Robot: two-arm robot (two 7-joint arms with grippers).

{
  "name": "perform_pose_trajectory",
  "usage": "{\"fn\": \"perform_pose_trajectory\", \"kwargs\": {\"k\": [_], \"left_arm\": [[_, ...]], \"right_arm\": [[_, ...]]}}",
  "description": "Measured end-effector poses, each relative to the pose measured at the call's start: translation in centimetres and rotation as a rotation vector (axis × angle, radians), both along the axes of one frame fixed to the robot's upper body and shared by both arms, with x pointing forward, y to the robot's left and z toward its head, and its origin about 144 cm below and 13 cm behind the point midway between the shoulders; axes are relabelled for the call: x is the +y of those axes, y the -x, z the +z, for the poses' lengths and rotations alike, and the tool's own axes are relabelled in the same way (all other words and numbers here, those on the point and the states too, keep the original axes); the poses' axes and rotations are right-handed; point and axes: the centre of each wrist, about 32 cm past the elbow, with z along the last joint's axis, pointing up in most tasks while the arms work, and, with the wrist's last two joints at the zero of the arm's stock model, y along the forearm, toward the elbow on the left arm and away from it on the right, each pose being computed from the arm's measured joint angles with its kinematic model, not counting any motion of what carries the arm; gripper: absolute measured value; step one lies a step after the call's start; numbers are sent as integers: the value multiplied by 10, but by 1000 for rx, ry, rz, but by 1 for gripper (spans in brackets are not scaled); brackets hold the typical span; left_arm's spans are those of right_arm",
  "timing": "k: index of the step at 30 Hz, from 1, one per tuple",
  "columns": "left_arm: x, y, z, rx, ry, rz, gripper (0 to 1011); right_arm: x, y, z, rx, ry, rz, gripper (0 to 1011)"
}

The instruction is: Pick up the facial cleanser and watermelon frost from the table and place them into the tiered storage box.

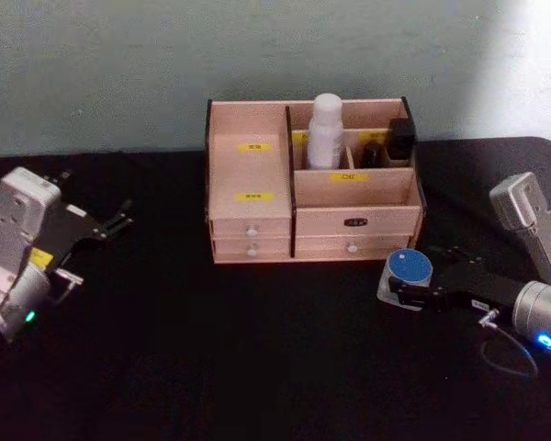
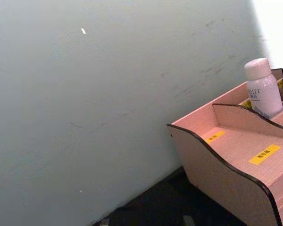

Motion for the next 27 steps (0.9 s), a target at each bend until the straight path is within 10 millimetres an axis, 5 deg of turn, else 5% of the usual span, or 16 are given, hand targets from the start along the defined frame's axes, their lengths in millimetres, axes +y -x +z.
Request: {"fn": "perform_pose_trajectory", "kwargs": {"k": [27], "left_arm": [[0, 0, 0, 0, 0, 0, 1001]], "right_arm": [[0, 0, -1, 0, 2, 4, 1000]]}}
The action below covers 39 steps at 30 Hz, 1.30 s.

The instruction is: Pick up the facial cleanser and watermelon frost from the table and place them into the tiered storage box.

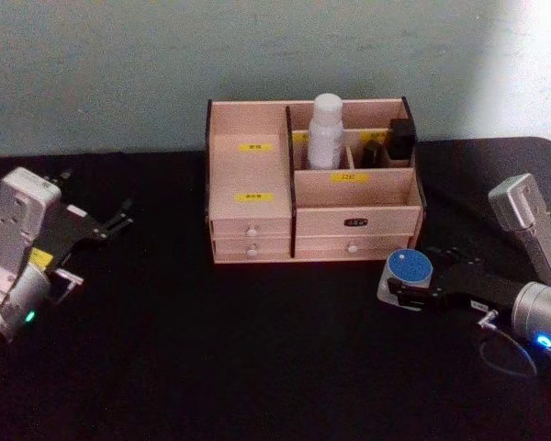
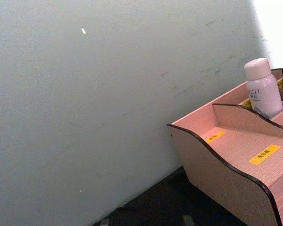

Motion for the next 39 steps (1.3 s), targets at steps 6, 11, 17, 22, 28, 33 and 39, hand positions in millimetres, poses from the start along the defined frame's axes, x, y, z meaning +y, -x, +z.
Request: {"fn": "perform_pose_trajectory", "kwargs": {"k": [6, 11, 17, 22, 28, 33, 39], "left_arm": [[0, 0, 0, 0, 0, 0, 1002], [0, 0, 0, 0, 0, 0, 1001], [0, 0, 0, 0, 0, 0, 1001], [0, 0, 0, 0, 0, 0, 1001], [0, 0, 0, 0, 0, 0, 1001], [0, 0, 0, 0, 0, 0, 1001], [0, 0, 0, 0, 0, 0, 1001]], "right_arm": [[0, 0, 0, 0, 0, 0, 1000], [0, 0, 0, 0, 0, 0, 1000], [0, 0, 0, 0, 0, 0, 882], [0, 0, 0, -1, 0, 0, 743], [0, 0, 0, -1, 0, 0, 712], [0, 0, 0, -1, -1, 0, 713], [0, 0, 0, 0, -1, 0, 713]]}}
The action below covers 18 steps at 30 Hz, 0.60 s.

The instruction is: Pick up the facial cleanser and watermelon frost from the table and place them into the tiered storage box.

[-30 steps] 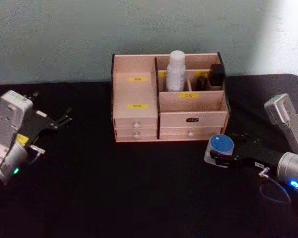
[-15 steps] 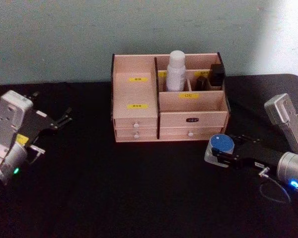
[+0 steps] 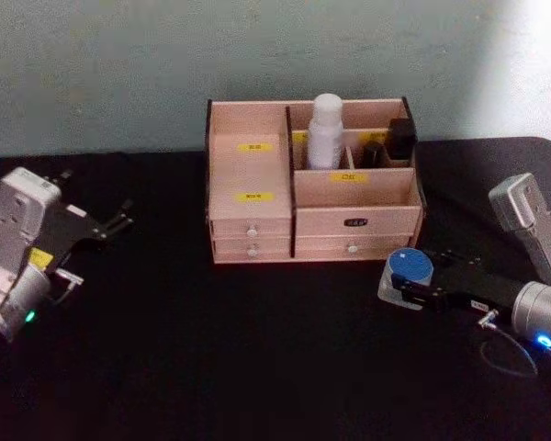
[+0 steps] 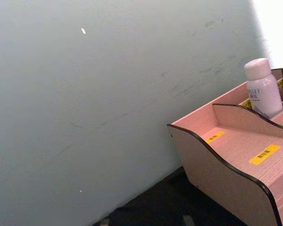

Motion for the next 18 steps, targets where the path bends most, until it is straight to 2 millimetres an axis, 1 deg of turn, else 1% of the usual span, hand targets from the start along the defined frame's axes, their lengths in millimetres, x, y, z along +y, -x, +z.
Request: {"fn": "perform_pose_trajectory", "kwargs": {"k": [5, 10, 18], "left_arm": [[0, 0, 0, 0, 0, 0, 1001], [0, 0, 0, 0, 0, 0, 1001], [0, 0, 0, 0, 0, 0, 1001]], "right_arm": [[0, 0, 0, 2, -1, 7, 712], [-2, 0, 1, 8, -5, 49, 713], [1, -1, 11, -3, -25, 105, 713]]}}
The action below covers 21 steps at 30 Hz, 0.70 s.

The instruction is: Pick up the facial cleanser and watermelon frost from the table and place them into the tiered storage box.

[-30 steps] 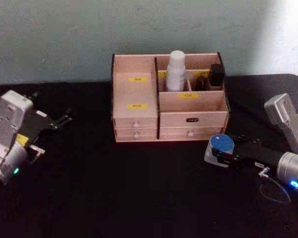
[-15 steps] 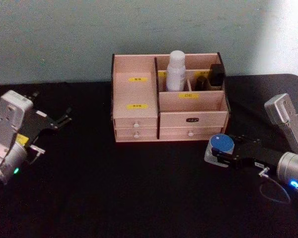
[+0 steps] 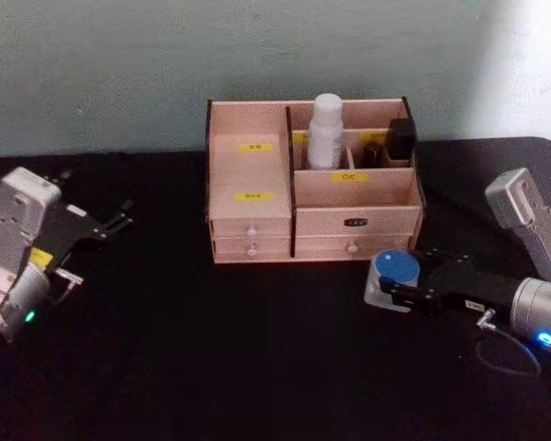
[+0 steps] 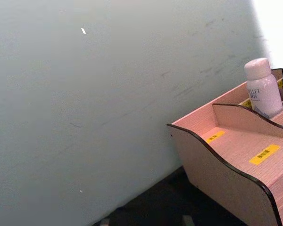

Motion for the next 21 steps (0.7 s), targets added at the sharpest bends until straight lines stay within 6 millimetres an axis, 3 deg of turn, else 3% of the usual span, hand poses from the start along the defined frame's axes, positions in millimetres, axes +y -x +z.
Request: {"fn": "perform_pose_trajectory", "kwargs": {"k": [21], "left_arm": [[0, 0, 0, 0, 0, 0, 1001]], "right_arm": [[34, -25, 35, -85, -73, 150, 713]]}}
